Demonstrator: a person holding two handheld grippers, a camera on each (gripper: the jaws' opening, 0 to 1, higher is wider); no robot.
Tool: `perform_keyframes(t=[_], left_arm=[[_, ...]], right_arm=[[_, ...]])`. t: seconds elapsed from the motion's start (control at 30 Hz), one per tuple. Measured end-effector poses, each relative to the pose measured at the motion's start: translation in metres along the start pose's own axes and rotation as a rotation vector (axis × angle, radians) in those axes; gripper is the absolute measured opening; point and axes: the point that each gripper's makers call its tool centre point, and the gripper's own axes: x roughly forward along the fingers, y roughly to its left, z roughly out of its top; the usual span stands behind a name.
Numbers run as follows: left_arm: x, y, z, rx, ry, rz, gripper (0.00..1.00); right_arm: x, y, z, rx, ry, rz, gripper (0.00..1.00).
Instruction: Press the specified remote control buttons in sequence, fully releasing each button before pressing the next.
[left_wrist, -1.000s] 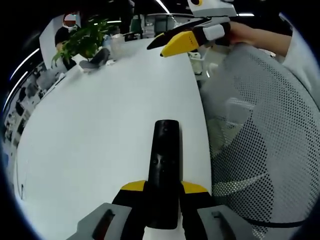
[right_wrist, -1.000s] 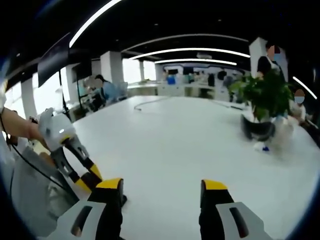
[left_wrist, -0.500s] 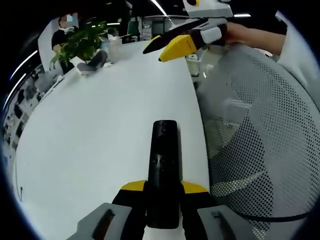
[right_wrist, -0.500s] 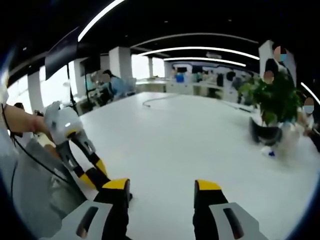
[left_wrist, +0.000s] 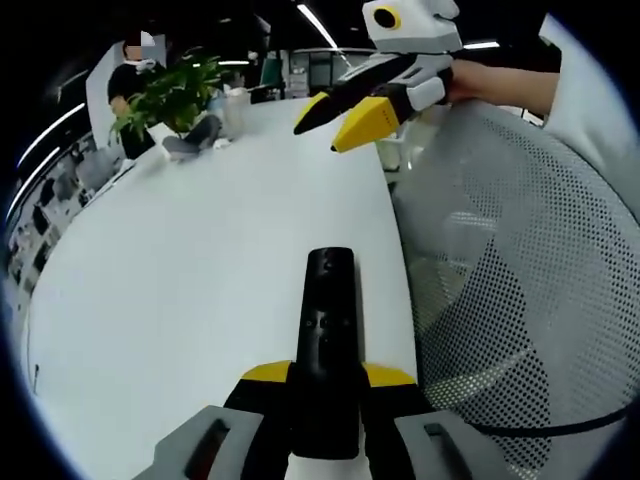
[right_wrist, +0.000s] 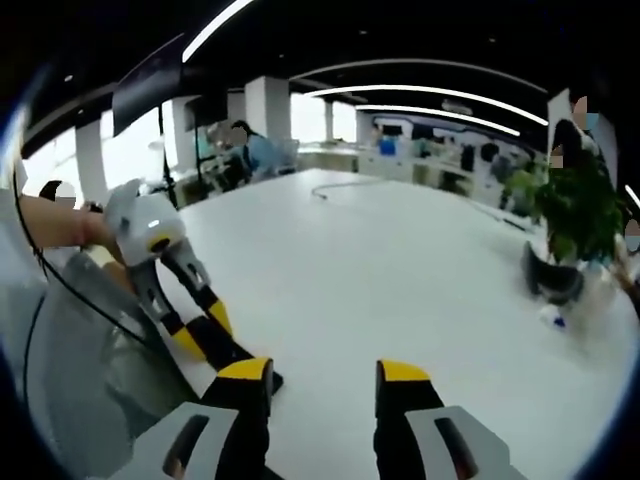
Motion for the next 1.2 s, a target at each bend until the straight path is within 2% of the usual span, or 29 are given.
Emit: perform_keyframes(t=[0.47, 0.7, 0.9, 1.03, 1.2], left_arm=[[0.001, -0.005, 0.002, 0.002, -0.071, 0.0, 0.25], [0.002, -0.013, 0.001, 0.039, -0.103, -0.042, 0.25], [0.001, -0.014, 0.0, 0.051, -0.094, -0.055, 0.27], [-0.001, -0.012, -0.003, 0.033, -0.086, -0.036, 0.31], [-0.003, -0.015, -0.008, 0.019, -0.078, -0.02, 0.3]], right_arm=[[0.004, 0.015, -0.005, -0.062, 0.046, 0.066, 0.29], [0.005, 0.022, -0.007, -0.075, 0.057, 0.099, 0.26], [0.006, 0.025, -0.008, -0.085, 0.065, 0.118, 0.24], [0.006, 0.028, -0.01, -0.099, 0.075, 0.128, 0.23], [0.007, 0.032, -0.011, -0.131, 0.084, 0.144, 0.2]])
